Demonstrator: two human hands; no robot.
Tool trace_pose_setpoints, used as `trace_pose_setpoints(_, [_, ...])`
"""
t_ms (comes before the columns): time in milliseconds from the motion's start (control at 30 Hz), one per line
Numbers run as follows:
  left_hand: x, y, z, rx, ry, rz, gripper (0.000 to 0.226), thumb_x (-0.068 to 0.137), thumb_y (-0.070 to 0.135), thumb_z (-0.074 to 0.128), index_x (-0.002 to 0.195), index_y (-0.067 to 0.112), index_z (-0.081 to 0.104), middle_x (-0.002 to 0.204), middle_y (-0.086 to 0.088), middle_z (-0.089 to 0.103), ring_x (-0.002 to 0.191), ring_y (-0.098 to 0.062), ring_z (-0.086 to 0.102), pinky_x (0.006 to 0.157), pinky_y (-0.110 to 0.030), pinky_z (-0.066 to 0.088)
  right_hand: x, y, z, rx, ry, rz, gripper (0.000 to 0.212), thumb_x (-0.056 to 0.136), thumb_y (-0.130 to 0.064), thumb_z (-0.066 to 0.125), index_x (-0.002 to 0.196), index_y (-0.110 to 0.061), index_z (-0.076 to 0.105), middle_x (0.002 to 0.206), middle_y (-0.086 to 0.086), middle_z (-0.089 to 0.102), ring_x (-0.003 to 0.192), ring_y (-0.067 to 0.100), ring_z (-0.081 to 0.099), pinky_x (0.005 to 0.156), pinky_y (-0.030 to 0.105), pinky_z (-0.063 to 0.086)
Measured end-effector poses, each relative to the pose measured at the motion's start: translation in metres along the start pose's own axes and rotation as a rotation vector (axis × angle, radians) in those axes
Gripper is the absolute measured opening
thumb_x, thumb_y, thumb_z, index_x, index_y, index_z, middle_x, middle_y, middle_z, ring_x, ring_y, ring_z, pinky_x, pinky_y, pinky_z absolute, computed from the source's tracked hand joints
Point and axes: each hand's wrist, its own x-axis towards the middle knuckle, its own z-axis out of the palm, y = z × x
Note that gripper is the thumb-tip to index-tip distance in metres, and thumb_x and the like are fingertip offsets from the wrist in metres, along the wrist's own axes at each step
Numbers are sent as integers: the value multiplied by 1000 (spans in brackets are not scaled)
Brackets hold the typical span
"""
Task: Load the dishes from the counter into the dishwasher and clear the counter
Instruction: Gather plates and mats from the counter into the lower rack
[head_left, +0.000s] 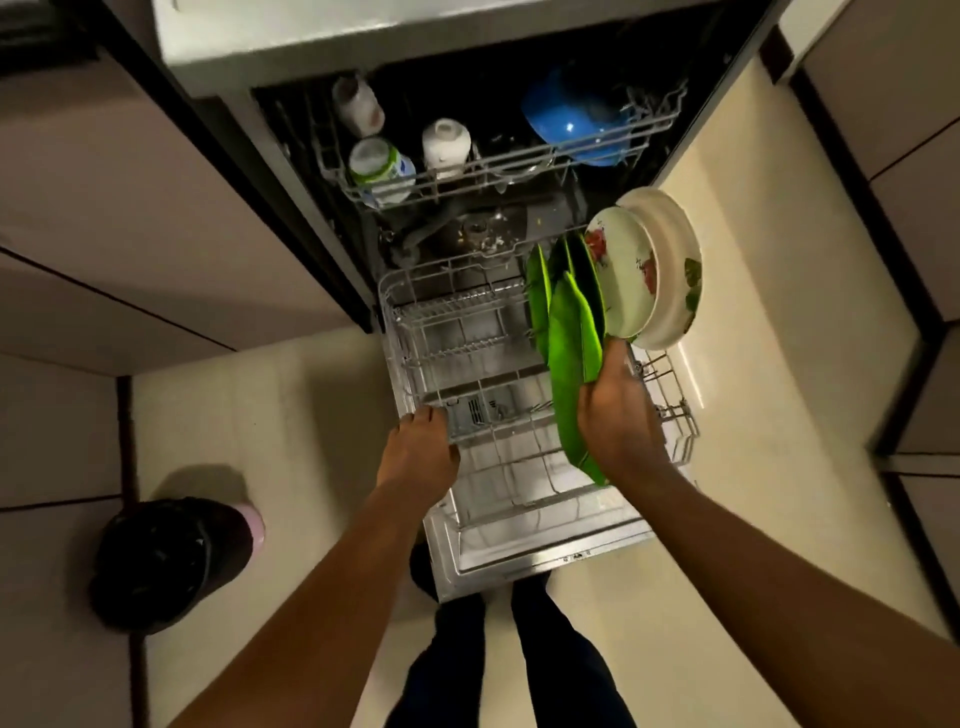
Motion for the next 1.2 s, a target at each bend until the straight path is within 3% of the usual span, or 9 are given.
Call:
trace_pose_setpoints(167, [95, -21, 41, 64, 17, 1, 52, 97, 25, 49, 143, 8, 33, 142, -14, 40, 128, -30, 42, 104, -40, 37, 90, 17, 65, -59, 8, 2, 40, 98, -7, 38, 138, -8, 29, 96, 14, 56, 83, 28, 56, 71, 33, 38])
trace_pose_setpoints(300, [176, -38, 68, 76, 77, 9, 58, 93, 25, 55, 143, 5, 33, 142, -17, 40, 129, -34, 40, 105, -42, 37, 152, 31, 117, -116, 37, -22, 48, 101, -8, 29, 149, -9, 24, 135, 22, 47, 109, 38, 57, 91, 40, 42])
trace_pose_setpoints(433, [233, -46, 90, 41, 64, 30, 66, 91, 25, 60, 146, 3, 29, 145, -19, 37, 132, -35, 38, 108, -42, 35, 196, 41, 160, -187, 14, -17, 47, 100, -4, 34, 146, -10, 27, 134, 18, 47, 110, 39, 57, 84, 37, 41])
trace_pose_setpoints(600, [275, -55, 115, 57, 10, 17, 73, 92, 30, 59, 149, 4, 22, 152, -18, 29, 139, -34, 29, 111, -45, 30, 225, 50, 187, -248, -46, 18, 59, 96, 0, 43, 150, -10, 20, 142, 18, 43, 122, 37, 51, 98, 38, 41])
trace_pose_setpoints(767, [287, -68, 136, 104, -36, 56, 77, 93, 29, 58, 152, 4, 15, 157, -17, 21, 144, -32, 22, 118, -43, 21, 245, 51, 207, -243, 19, 7, 39, 96, -3, 42, 135, -8, 33, 131, 16, 48, 112, 38, 57, 86, 39, 43])
trace_pose_setpoints(967, [281, -69, 146, 127, 29, 90, 88, 90, 27, 62, 153, 5, 6, 156, -16, 21, 142, -33, 22, 119, -42, 18, 271, 38, 220, -294, 24, 81, 43, 100, -5, 40, 141, -4, 27, 139, 17, 42, 119, 32, 55, 80, 31, 40])
trace_pose_setpoints(1100, [283, -71, 153, 130, 48, 88, 92, 88, 28, 64, 153, 4, 3, 156, -17, 19, 142, -34, 21, 120, -44, 15, 282, 38, 229, -293, -53, 118, 38, 100, -5, 37, 137, -7, 32, 134, 18, 52, 122, 36, 52, 93, 38, 44])
trace_pose_setpoints(1200, [284, -71, 155, 157, 72, 102, 96, 86, 31, 66, 153, 4, 3, 154, -16, 22, 141, -34, 23, 119, -45, 16, 282, 47, 239, -349, -121, 94, 54, 100, -4, 40, 149, -7, 18, 135, 20, 52, 124, 38, 51, 97, 42, 43])
